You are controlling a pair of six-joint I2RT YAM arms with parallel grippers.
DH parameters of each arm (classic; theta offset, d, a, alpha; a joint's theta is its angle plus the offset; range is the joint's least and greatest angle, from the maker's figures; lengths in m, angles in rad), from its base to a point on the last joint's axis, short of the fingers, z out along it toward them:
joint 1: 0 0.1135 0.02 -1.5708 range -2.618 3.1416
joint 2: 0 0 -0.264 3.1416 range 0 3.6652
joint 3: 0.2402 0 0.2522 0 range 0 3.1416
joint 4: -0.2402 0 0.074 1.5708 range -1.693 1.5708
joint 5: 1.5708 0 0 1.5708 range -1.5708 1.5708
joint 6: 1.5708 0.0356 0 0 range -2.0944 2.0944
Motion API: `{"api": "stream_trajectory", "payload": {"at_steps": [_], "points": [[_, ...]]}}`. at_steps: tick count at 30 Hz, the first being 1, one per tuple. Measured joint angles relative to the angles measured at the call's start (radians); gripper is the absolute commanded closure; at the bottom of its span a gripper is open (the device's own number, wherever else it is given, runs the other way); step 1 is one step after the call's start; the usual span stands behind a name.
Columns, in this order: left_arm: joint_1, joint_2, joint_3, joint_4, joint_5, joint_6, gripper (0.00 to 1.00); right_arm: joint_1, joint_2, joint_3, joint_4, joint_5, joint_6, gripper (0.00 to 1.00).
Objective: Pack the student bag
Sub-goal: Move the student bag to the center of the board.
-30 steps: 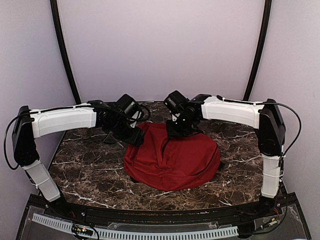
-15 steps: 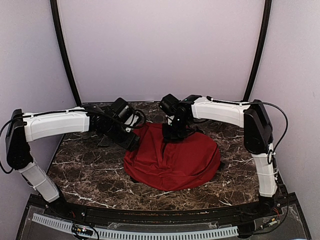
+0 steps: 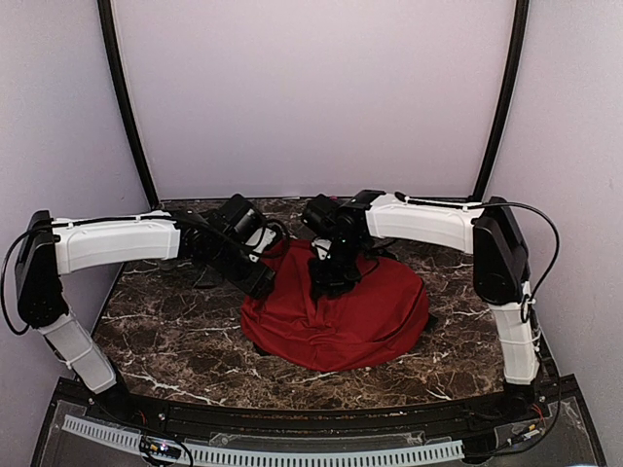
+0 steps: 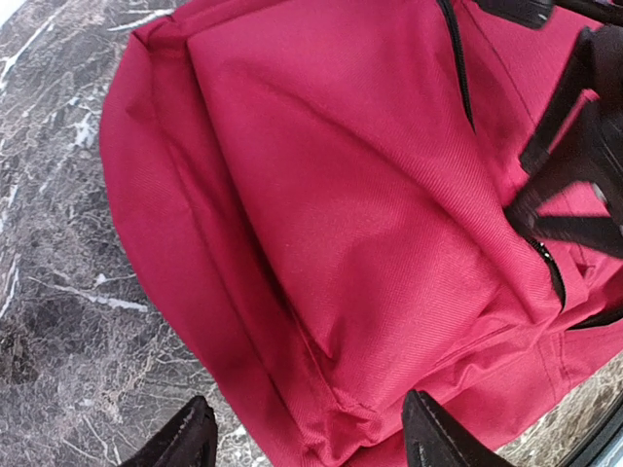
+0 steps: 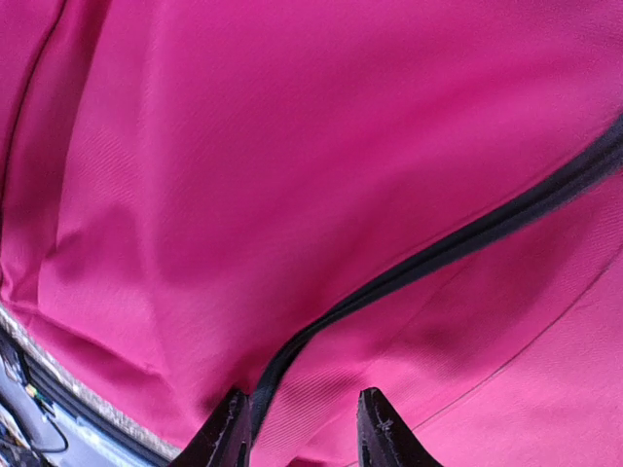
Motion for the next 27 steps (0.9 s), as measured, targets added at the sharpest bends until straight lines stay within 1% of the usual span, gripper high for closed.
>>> {"api": "stream_trajectory", "payload": {"at_steps": [4, 7, 11, 14, 19, 22, 27], "points": [[0.0, 0.023, 0.0, 0.002, 0.01, 0.02, 0.33, 0.028, 0.013, 0.016, -0.02, -0.016, -0.011, 0.62], [0.0, 0.03, 0.0, 0.003, 0.018, 0.031, 0.33, 0.038, 0.018, 0.008, -0.024, -0.028, -0.011, 0.65], [0.0, 0.031, 0.0, 0.003, 0.02, 0.042, 0.33, 0.043, 0.018, -0.043, -0.019, -0.035, -0.007, 0.76], [0.0, 0.031, 0.0, 0.003, 0.021, 0.047, 0.32, 0.043, 0.018, -0.082, -0.011, -0.033, 0.005, 0.82], [0.0, 0.031, 0.0, 0.004, 0.024, 0.047, 0.32, 0.043, -0.016, -0.123, 0.011, -0.016, 0.019, 0.99], [0.0, 0.031, 0.0, 0.006, 0.048, 0.053, 0.33, 0.043, -0.07, -0.172, 0.027, 0.006, 0.035, 1.0], [0.0, 0.031, 0.003, 0.027, 0.139, 0.082, 0.33, 0.043, -0.197, -0.3, 0.079, 0.044, 0.053, 1.0]]}}
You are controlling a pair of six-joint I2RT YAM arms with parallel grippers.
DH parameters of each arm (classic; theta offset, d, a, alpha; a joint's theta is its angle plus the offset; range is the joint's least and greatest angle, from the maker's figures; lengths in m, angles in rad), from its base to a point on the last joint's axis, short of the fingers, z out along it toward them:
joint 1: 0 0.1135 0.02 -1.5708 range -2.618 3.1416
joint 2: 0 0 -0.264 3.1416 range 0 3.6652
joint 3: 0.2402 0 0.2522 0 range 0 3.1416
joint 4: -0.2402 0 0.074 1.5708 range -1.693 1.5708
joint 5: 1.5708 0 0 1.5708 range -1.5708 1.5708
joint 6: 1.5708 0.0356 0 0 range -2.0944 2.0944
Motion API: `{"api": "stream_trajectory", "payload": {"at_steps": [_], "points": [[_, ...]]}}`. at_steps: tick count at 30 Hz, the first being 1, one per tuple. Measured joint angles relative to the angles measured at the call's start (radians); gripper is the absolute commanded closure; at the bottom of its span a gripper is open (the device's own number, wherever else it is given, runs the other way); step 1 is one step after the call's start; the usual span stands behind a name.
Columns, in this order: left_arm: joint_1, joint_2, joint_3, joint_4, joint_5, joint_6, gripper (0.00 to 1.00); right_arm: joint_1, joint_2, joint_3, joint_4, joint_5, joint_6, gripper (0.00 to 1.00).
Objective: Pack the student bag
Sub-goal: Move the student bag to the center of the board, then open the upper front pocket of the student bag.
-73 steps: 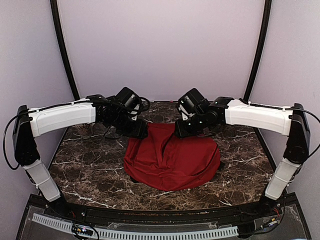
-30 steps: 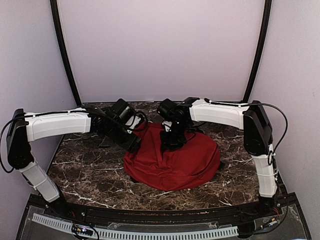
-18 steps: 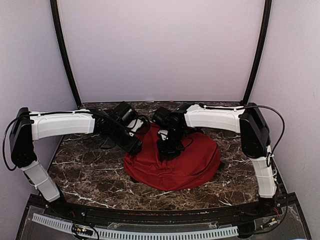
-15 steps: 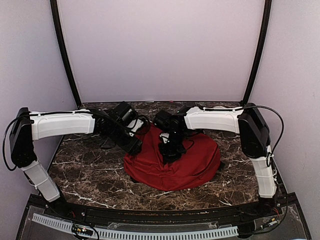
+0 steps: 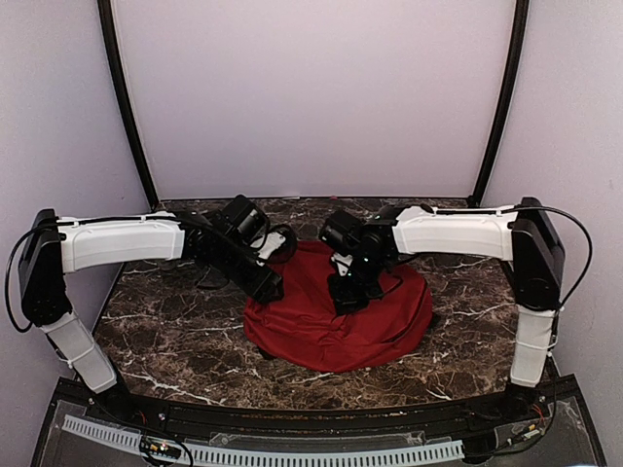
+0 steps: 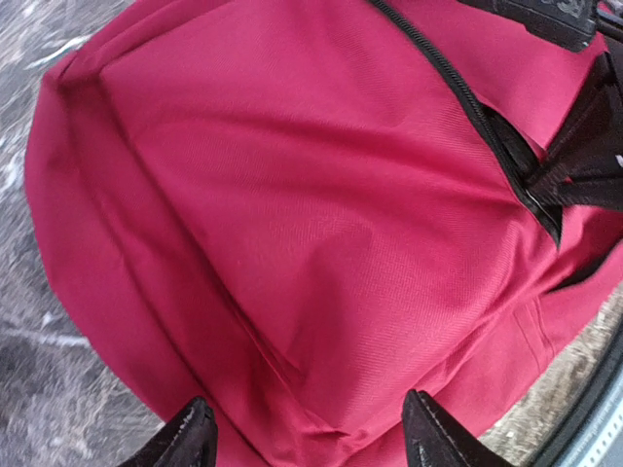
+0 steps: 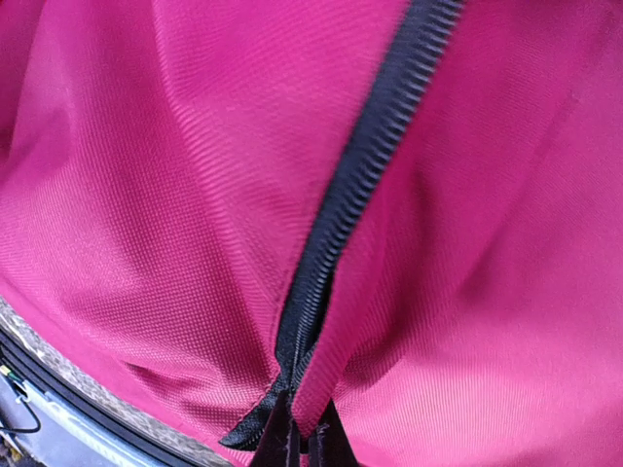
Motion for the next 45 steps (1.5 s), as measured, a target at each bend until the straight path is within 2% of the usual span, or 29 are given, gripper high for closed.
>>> {"api": "stream_trajectory", "payload": {"at_steps": [10, 13, 15, 25, 31, 38, 45], "points": [[-0.049, 0.004, 0.022, 0.082, 0.161, 0.089, 0.33, 0.0, -0.232, -0.277, 0.105, 0.069, 0.06, 0.99], [-0.082, 0.01, 0.024, 0.118, 0.198, 0.137, 0.35, 0.001, -0.3, -0.356, 0.146, 0.08, 0.076, 0.85], [-0.108, 0.01, 0.02, 0.151, 0.212, 0.181, 0.35, 0.003, -0.36, -0.426, 0.175, 0.085, 0.089, 0.81], [-0.174, 0.019, -0.052, 0.339, 0.225, 0.334, 0.37, 0.019, -0.592, -0.686, 0.25, 0.088, 0.146, 0.84], [-0.206, 0.07, -0.051, 0.409, 0.224, 0.369, 0.43, 0.02, -0.62, -0.698, 0.266, 0.09, 0.145, 0.8], [-0.231, 0.154, -0.006, 0.431, 0.223, 0.38, 0.49, 0.023, -0.689, -0.695, 0.315, 0.095, 0.097, 0.61], [-0.232, 0.167, 0.021, 0.447, 0.206, 0.374, 0.53, 0.024, -0.638, -0.601, 0.323, 0.18, 0.046, 0.43]]}}
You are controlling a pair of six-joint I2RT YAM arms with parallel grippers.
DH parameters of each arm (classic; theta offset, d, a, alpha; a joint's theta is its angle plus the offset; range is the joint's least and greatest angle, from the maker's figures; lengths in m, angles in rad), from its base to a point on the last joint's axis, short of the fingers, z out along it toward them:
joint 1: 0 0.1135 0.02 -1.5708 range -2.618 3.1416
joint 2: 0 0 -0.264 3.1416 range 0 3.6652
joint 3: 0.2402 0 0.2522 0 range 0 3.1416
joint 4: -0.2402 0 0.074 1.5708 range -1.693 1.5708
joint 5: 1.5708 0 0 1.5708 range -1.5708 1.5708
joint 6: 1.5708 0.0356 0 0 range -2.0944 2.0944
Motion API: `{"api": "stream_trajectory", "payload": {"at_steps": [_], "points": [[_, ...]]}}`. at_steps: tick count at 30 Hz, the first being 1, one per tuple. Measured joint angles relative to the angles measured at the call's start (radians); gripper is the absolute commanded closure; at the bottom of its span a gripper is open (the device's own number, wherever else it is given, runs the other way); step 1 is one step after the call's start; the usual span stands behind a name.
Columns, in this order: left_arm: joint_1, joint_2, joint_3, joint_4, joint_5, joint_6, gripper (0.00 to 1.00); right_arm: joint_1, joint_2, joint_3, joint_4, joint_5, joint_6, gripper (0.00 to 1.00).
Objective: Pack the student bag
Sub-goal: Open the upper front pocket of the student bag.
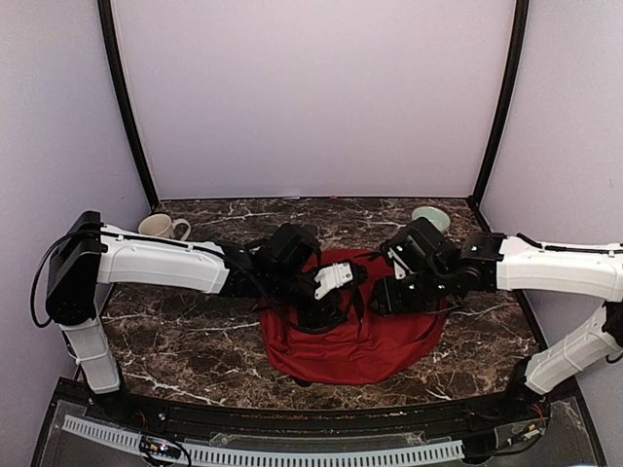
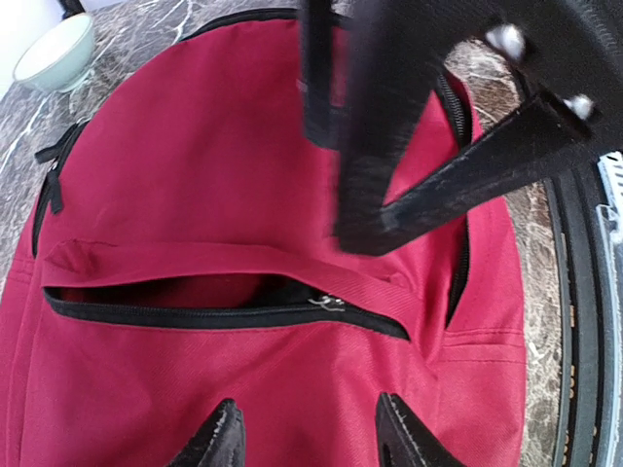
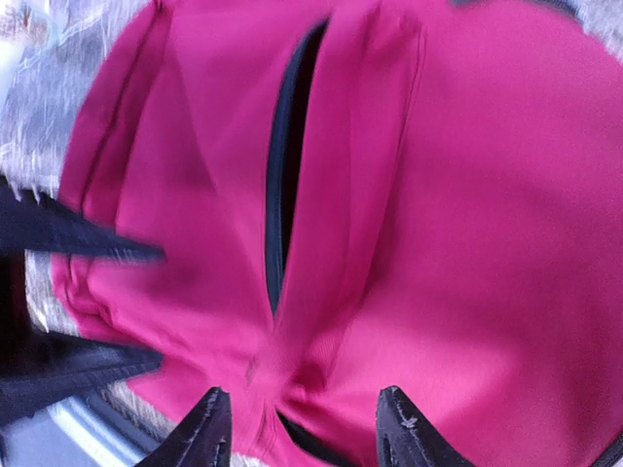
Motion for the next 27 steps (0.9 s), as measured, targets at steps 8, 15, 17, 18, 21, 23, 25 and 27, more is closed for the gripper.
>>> {"api": "stream_trajectory", "payload": {"at_steps": [8, 15, 17, 18, 21, 23, 25, 27], "points": [[0.0, -0.09, -0.093, 0.026, -0.092, -0.066, 0.53, -0.008, 0.135, 0.169, -0.004, 0.135, -0.048, 0.42], [0.0, -0.192, -0.165, 0.038, -0.209, -0.134, 0.56, -0.071, 0.343, 0.366, -0.023, 0.139, -0.132, 0.56], [0.0, -0.195, -0.166, 0.037, -0.235, -0.145, 0.56, -0.1, 0.411, 0.436, -0.034, 0.135, -0.154, 0.6], [0.001, -0.195, -0.166, 0.035, -0.246, -0.149, 0.57, -0.116, 0.444, 0.474, -0.049, 0.133, -0.162, 0.62], [0.001, -0.195, -0.165, 0.011, -0.268, -0.158, 0.57, -0.145, 0.513, 0.541, -0.08, 0.118, -0.188, 0.69], [0.001, -0.195, -0.163, -0.008, -0.269, -0.157, 0.57, -0.156, 0.533, 0.555, -0.103, 0.108, -0.197, 0.73], [0.001, -0.195, -0.156, -0.021, -0.262, -0.155, 0.57, -0.156, 0.531, 0.548, -0.123, 0.091, -0.204, 0.77], [0.001, -0.192, -0.141, -0.031, -0.251, -0.152, 0.58, -0.155, 0.514, 0.516, -0.122, 0.072, -0.206, 0.8]]}}
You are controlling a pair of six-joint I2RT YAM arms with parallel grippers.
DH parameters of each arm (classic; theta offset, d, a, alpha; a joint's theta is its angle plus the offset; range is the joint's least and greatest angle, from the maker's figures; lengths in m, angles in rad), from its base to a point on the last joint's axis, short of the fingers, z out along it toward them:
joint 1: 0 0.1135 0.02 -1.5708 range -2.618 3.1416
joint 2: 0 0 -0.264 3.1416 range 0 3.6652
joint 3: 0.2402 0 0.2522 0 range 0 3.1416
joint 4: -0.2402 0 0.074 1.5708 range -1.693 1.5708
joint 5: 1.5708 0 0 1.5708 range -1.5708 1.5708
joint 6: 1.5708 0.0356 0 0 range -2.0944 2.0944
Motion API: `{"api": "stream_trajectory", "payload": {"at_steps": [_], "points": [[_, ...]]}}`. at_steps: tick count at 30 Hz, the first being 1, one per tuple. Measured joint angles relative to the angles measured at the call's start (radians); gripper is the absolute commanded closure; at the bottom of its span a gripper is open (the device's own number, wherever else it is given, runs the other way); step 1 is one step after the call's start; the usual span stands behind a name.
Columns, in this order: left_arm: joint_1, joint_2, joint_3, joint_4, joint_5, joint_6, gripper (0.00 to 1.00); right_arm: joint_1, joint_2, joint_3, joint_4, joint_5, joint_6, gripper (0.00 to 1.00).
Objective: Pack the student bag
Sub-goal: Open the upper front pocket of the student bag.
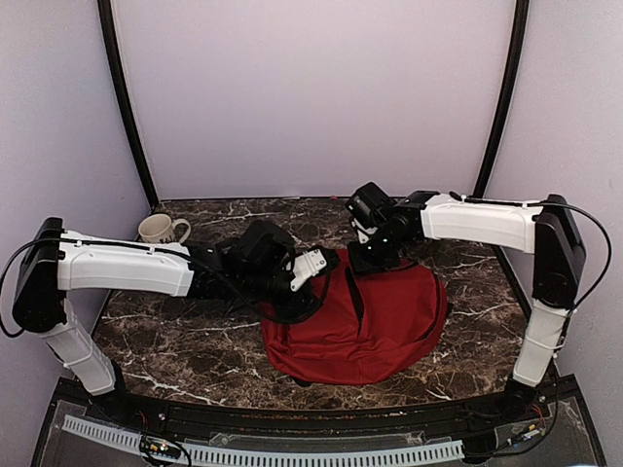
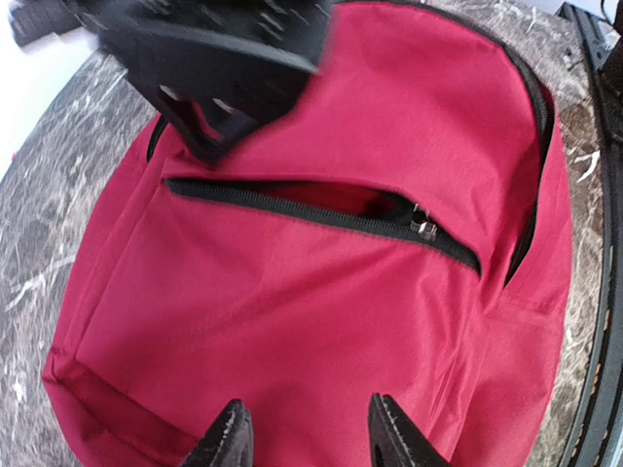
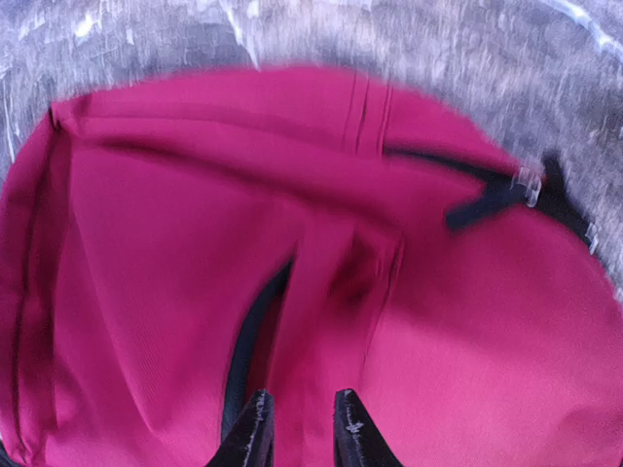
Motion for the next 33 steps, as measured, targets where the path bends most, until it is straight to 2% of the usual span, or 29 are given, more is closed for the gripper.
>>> {"api": "stream_trajectory", "payload": {"at_steps": [7, 12, 22, 24, 28, 31, 33], "points": [[0.0, 0.062, 0.094, -0.003, 0.052, 0.006, 0.58, 0.0, -0.092, -0.155, -0.012, -0.064, 0.008, 0.77], [0.0, 0.1, 0.138, -0.009, 0.065, 0.008, 0.59, 0.0, -0.1, -0.158, -0.005, -0.105, 0.005, 0.62], [0.0, 0.105, 0.146, -0.037, 0.063, 0.005, 0.59, 0.0, -0.1, -0.157, 0.035, -0.182, -0.011, 0.58], [0.0, 0.105, 0.146, -0.043, 0.061, 0.002, 0.59, 0.0, -0.1, -0.157, 0.046, -0.202, -0.016, 0.64], [0.0, 0.105, 0.146, -0.045, 0.058, -0.013, 0.62, 0.0, -0.096, -0.157, 0.044, -0.204, -0.035, 0.84], [0.0, 0.12, 0.146, -0.043, 0.042, -0.03, 0.66, 0.0, -0.084, -0.156, 0.01, -0.15, -0.047, 0.97], [0.0, 0.149, 0.147, -0.047, 0.025, -0.045, 0.69, -0.001, -0.08, -0.156, -0.013, -0.114, -0.061, 1.0]]}}
